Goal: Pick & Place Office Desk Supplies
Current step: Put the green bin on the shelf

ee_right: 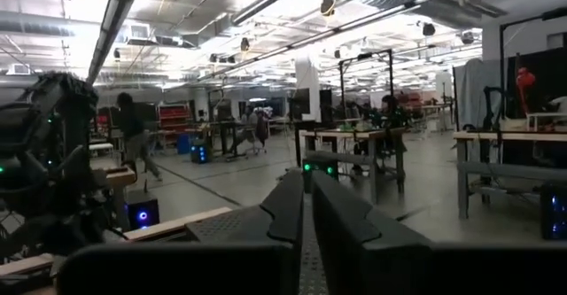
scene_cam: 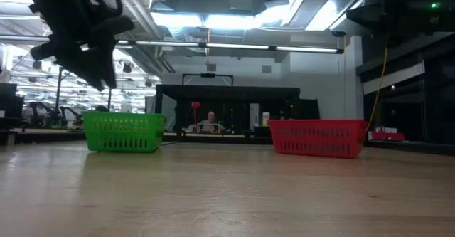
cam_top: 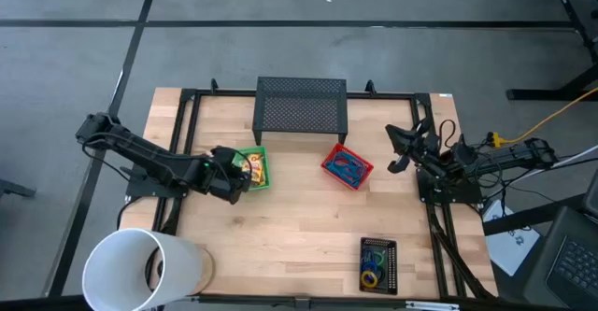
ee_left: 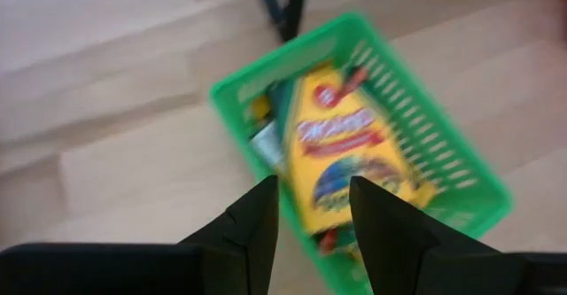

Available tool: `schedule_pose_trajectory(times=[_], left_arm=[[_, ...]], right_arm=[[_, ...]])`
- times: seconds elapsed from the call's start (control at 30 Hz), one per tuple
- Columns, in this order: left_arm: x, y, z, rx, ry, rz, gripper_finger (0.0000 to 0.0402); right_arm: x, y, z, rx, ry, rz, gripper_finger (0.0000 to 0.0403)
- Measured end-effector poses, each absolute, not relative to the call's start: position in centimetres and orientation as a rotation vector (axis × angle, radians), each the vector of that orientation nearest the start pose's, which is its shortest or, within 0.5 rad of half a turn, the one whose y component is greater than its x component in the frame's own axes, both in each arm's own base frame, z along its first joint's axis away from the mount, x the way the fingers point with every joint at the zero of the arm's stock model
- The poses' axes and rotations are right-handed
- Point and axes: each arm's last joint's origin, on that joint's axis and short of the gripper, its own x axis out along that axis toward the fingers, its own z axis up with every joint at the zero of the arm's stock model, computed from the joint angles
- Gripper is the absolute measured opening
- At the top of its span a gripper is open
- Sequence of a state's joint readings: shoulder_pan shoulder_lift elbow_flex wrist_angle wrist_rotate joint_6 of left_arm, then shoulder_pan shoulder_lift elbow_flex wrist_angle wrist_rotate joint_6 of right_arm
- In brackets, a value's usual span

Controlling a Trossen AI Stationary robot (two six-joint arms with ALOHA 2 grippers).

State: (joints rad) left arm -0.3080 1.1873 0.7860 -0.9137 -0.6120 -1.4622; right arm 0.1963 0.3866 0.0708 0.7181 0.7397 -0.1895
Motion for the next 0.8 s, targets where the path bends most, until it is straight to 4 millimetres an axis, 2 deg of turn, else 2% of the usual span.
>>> schedule_pose_trajectory(times=[0.1, 0.3, 0.43, 0.6, 0.8], left_arm=[[18.4, -4.2, 21.7, -0.730, 0.767, 1.021, 0.0139], [18.2, -4.2, 21.1, -0.800, 0.758, 1.055, 0.0139], [18.1, -4.0, 20.6, -0.845, 0.749, 1.086, 0.0139], [18.4, -3.7, 20.5, -0.873, 0.729, 1.104, 0.0139], [19.6, -3.2, 19.6, -0.881, 0.758, 1.111, 0.0139]], right_arm=[[11.1, 0.3, 21.9, -0.008, -0.316, -0.532, 0.0062], [11.1, 0.3, 22.0, -0.008, -0.324, -0.520, 0.0137], [11.0, 0.3, 22.2, 0.012, -0.349, -0.520, 0.0174], [11.0, 0.3, 22.2, 0.031, -0.360, -0.516, 0.0195], [11.0, 0.3, 22.4, 0.035, -0.375, -0.506, 0.0194]])
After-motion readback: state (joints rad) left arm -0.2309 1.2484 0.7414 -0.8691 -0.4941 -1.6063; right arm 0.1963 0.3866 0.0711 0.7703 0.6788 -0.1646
